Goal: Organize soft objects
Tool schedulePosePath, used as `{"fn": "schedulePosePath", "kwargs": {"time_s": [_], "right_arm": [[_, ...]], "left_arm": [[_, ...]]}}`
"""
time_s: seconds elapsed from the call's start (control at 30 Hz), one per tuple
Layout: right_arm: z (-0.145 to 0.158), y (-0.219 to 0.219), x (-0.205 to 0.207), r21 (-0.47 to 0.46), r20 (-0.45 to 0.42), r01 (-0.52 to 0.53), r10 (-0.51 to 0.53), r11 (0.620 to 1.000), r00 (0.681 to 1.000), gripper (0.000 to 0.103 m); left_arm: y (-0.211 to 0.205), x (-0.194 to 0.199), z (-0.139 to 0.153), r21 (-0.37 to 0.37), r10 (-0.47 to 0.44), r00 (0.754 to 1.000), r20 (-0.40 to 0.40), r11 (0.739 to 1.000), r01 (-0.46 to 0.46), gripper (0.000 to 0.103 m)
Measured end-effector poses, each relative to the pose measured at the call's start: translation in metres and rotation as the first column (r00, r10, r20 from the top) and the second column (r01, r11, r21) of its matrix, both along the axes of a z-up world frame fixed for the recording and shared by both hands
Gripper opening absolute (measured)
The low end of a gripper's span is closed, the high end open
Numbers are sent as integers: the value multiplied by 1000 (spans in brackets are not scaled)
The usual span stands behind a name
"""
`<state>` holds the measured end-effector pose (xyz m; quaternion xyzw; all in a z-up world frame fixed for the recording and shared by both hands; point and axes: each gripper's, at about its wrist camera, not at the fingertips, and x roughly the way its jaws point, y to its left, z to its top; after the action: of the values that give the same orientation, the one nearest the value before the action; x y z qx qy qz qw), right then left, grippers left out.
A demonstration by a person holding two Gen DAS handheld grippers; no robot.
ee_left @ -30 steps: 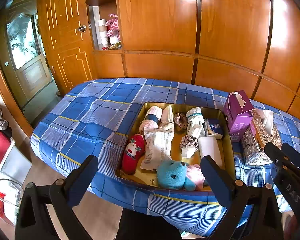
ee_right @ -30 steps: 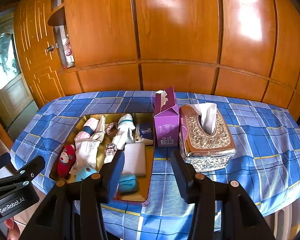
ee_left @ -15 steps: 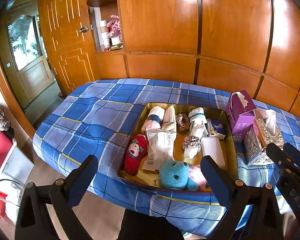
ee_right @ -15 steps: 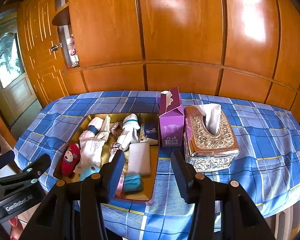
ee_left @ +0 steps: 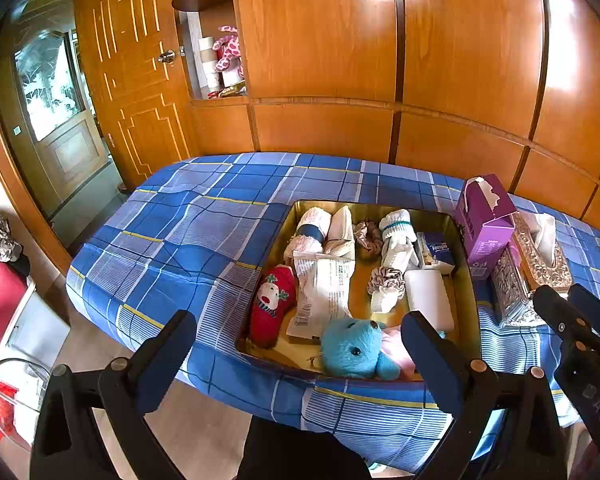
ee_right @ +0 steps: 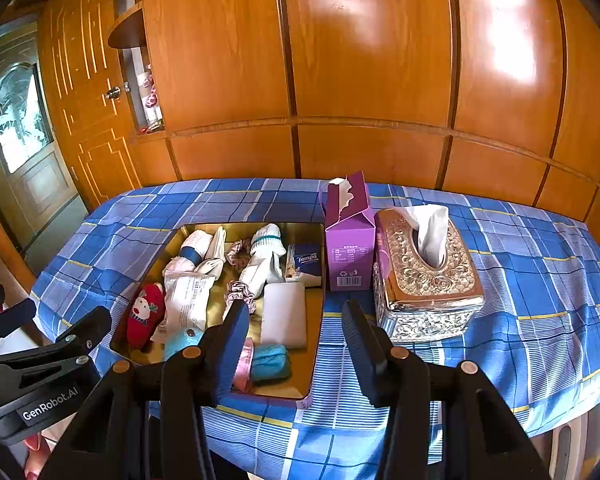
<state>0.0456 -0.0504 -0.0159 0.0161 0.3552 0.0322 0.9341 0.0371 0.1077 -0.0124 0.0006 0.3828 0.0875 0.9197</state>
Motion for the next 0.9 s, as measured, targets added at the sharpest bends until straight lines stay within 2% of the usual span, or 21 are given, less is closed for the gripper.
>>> {"fn": "schedulePosePath", "kwargs": {"time_s": [0.9], "right_arm": [[-1, 1, 1, 3, -6, -2, 2, 1000, 1000, 49]], "left_arm": [[1, 0, 0, 17, -6, 1000, 4, 1000, 6, 103]]}}
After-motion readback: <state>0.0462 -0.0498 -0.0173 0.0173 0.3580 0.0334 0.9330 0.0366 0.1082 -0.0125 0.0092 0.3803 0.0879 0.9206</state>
